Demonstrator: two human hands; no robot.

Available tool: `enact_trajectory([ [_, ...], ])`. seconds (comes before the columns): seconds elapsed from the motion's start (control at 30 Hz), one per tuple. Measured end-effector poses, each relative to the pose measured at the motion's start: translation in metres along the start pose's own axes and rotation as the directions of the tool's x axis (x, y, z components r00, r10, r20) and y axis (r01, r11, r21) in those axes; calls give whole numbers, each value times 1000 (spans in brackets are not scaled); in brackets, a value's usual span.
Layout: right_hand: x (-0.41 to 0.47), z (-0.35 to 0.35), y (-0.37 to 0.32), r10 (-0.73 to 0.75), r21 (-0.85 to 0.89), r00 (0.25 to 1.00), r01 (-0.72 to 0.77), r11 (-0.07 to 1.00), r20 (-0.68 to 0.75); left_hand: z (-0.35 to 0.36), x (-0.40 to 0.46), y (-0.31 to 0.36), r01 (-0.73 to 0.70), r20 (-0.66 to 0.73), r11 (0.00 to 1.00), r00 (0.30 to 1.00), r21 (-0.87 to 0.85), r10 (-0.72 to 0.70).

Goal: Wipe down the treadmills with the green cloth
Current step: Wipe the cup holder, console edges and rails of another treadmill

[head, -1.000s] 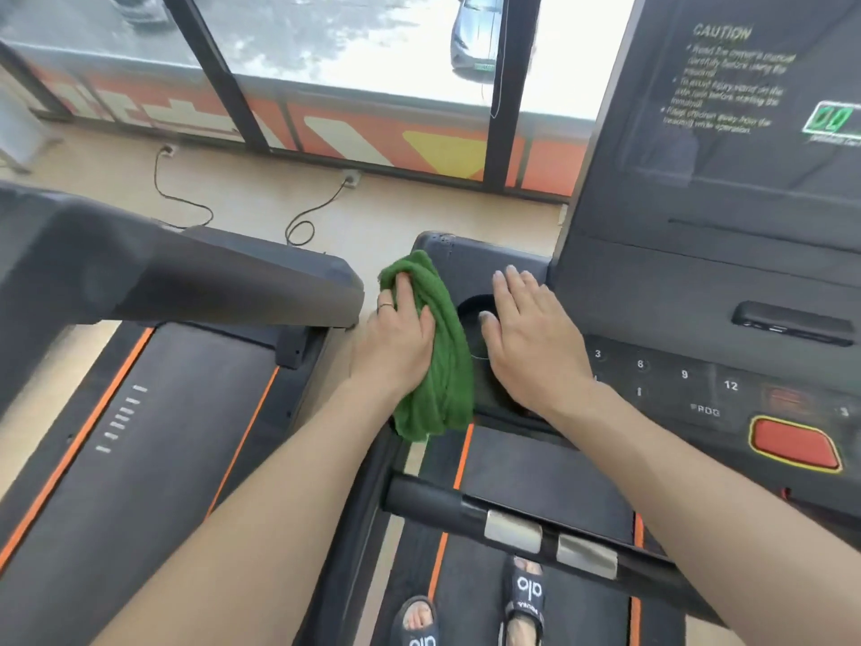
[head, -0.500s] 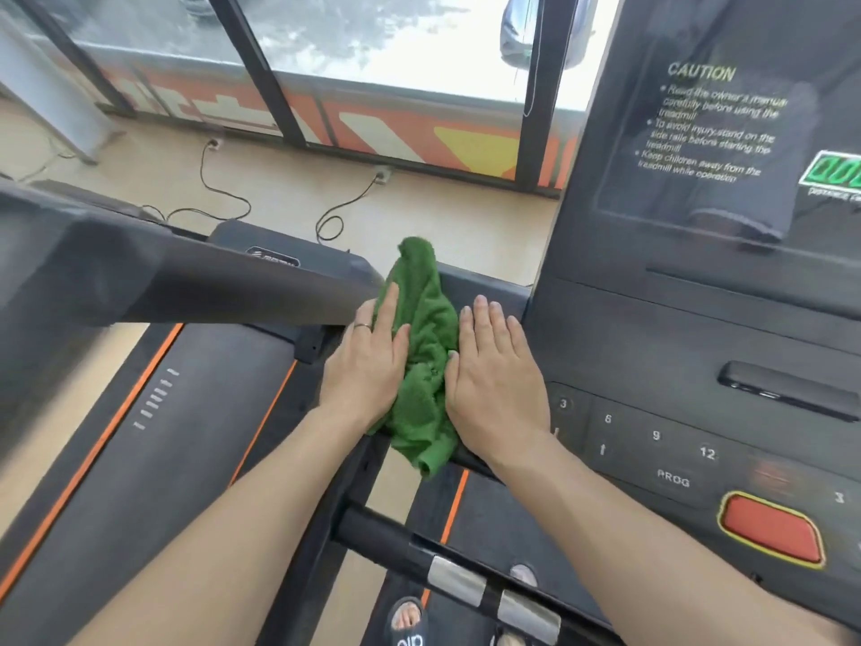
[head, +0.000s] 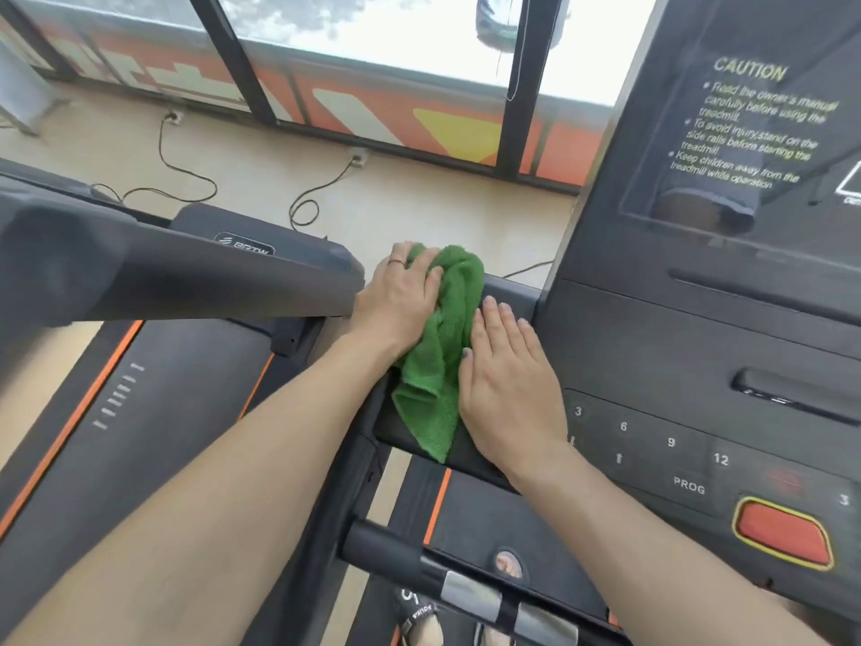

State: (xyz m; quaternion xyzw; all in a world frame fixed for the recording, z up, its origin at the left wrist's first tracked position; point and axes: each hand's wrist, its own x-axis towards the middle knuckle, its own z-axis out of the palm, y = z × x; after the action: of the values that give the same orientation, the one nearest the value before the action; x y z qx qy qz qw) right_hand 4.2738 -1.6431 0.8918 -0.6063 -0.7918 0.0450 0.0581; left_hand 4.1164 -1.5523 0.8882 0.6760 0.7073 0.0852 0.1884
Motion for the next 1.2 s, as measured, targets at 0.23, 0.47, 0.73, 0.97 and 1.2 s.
enact_trajectory([
  [0.23, -26, -33, -18, 110, 358, 974, -32, 933, -200, 19, -136, -13, -396, 90, 898, 918, 192, 385],
  [0.47, -59, -6, -56, -112, 223, 991, 95, 970, 67, -10, -150, -48, -143, -207, 922, 976, -359, 71],
  [0.73, -25, 4, -50, 21, 29, 993, -24, 999, 113, -17, -115, -37, 384, 137, 645, 907, -661, -399],
  [0.97, -41, -9, -53, 44, -4, 992, -44, 999, 117, -8, -125, -29, 405, 22, 704, 874, -584, -485],
  [1.2, -20, -11, -41, -14, -63, 976, 28, 998, 215, -6, -120, -29, 369, -44, 742, 881, -560, -471],
])
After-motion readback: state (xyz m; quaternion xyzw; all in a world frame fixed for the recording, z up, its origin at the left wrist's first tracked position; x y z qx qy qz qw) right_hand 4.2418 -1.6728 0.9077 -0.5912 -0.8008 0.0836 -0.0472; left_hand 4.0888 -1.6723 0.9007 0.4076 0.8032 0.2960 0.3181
